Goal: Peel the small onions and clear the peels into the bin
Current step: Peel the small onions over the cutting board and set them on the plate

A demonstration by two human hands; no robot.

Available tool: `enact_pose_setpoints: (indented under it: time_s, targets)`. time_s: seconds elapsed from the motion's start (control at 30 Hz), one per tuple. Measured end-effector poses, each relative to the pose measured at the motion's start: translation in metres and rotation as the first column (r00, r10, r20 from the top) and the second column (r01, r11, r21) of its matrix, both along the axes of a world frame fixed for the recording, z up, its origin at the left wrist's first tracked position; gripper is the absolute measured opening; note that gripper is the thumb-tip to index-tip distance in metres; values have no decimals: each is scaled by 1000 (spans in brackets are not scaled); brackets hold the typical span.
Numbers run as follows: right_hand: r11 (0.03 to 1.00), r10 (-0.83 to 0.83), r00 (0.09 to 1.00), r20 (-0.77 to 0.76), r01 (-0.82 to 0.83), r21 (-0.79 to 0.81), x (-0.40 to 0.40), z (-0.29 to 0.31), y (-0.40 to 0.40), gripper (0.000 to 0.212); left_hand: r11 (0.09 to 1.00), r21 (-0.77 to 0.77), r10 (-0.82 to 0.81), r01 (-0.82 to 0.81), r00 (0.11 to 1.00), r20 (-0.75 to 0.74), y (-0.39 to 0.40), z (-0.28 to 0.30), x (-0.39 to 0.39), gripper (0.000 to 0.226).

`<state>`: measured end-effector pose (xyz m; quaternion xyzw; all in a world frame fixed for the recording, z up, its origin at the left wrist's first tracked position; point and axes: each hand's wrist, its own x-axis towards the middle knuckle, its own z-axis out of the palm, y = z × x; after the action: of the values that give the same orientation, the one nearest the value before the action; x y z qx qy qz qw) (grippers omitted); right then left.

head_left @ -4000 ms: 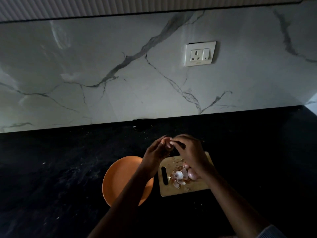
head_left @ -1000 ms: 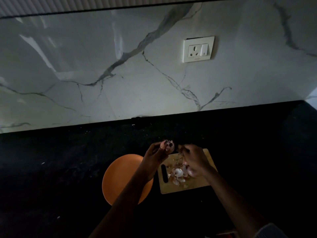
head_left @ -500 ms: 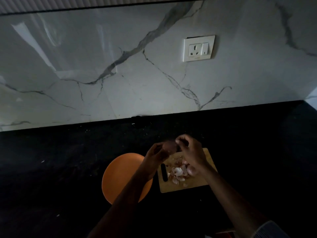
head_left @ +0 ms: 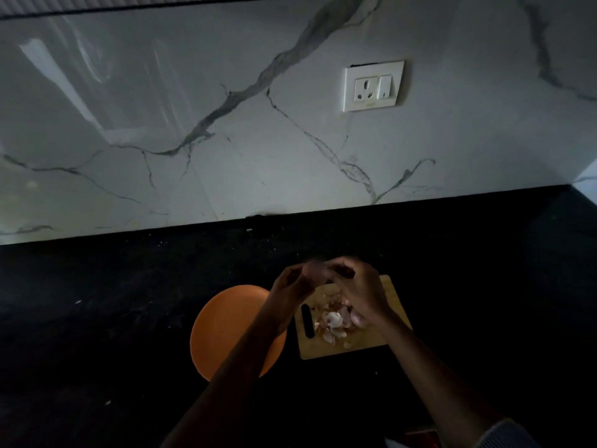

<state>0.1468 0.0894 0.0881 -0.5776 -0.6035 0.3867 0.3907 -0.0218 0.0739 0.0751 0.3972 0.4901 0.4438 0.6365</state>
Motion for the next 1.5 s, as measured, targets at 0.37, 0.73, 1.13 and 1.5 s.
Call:
enact_pose_setpoints:
  time_s: [0.37,0.73,1.13,1.5]
  targets:
    - [993,-86,977,195,68,100,-2,-5,10,11,1000,2,13,-13,997,71,-8,-3,-2,22]
    - [969,178,897,406,-88,-231,22,-32,9,34,994,-62,95,-90,992,87,-9,-14,-8,21]
    - [985,118,993,-5,-117,-125,-6,0,6,19,999,-29,41,-38,994,102,-4,-12,-6,38]
    - [997,80,995,55,-79,-25,-5,-3,2,28,999,-44,33,-26,988,153,-5,-7,-6,56]
